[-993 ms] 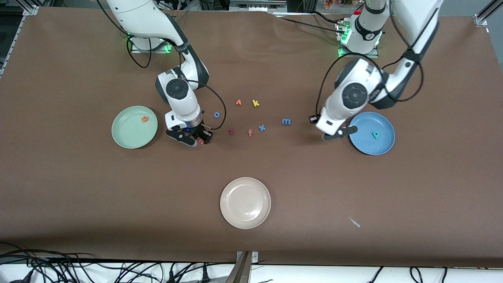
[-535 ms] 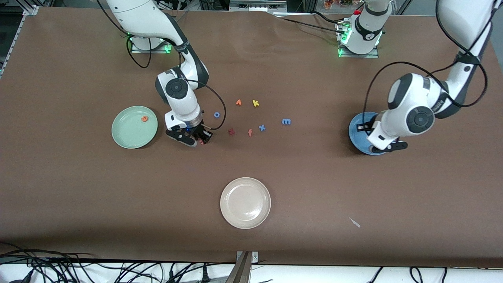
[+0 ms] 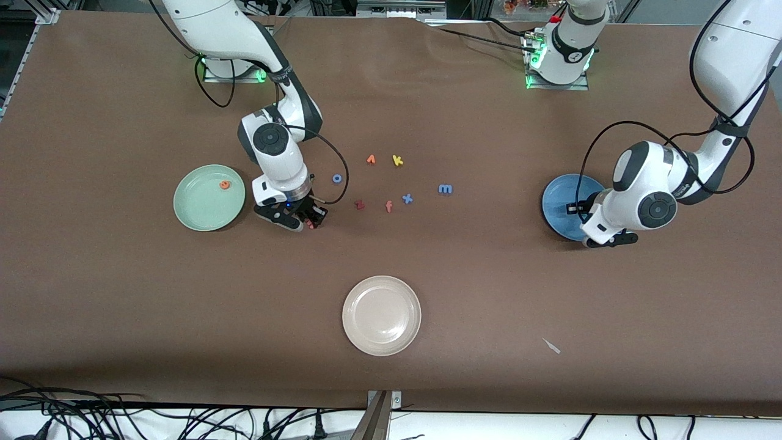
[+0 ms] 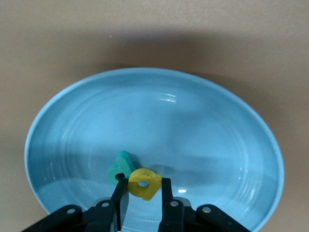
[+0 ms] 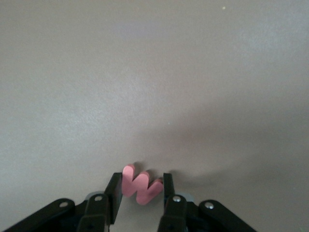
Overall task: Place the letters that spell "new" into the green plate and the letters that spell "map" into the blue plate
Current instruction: 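Grasp the pink w with the right gripper while the left gripper drops the yellow letter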
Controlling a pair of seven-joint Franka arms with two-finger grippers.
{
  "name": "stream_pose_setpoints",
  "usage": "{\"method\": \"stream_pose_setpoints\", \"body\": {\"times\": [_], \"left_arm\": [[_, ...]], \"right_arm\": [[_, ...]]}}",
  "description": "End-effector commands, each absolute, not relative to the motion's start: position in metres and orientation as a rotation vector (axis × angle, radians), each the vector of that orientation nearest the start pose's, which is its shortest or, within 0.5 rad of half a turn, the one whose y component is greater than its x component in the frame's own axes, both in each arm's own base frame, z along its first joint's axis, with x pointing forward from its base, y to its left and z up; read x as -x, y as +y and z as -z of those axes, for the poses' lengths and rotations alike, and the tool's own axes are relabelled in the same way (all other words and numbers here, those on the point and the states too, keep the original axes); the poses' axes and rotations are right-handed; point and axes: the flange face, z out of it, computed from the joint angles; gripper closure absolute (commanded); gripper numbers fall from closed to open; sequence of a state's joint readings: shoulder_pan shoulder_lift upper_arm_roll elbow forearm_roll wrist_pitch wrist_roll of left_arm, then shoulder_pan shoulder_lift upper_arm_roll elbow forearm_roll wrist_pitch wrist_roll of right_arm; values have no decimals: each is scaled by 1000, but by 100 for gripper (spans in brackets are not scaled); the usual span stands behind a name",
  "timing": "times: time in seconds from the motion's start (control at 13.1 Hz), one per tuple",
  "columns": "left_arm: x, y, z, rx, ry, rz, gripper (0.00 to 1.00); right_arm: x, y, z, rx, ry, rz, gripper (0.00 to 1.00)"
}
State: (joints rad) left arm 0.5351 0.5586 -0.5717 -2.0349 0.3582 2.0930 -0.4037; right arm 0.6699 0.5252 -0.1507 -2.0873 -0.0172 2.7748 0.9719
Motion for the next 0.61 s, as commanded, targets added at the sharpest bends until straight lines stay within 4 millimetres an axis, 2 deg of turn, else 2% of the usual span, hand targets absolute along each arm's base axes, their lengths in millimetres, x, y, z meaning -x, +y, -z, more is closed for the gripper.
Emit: {"method": "stream_pose_setpoints", "body": {"times": [0.0,0.08,0.15,0.23,0.38,0.53], "left_arm": [[-556,-14,-191,3027,-173,-545,74],[-556,-15,-191,3026,-168,-545,70],[-556,-15,-191,3027,-168,-547,39],[-556,-16,-191,3024,-168,-549,0],[-562,-20,-206,3025,-162,-516,0],[-568,-49,-232,3030,-131,-486,0]], "right_arm": [[-522,298,-203,3007,599,298,78],[-522,298,-205,3010,601,292,78],[-522,298,-210,3016,588,287,78],[-523,294,-217,3031,568,278,78],[-523,288,-234,3078,510,230,78],[-526,277,-249,3109,465,205,78]]}}
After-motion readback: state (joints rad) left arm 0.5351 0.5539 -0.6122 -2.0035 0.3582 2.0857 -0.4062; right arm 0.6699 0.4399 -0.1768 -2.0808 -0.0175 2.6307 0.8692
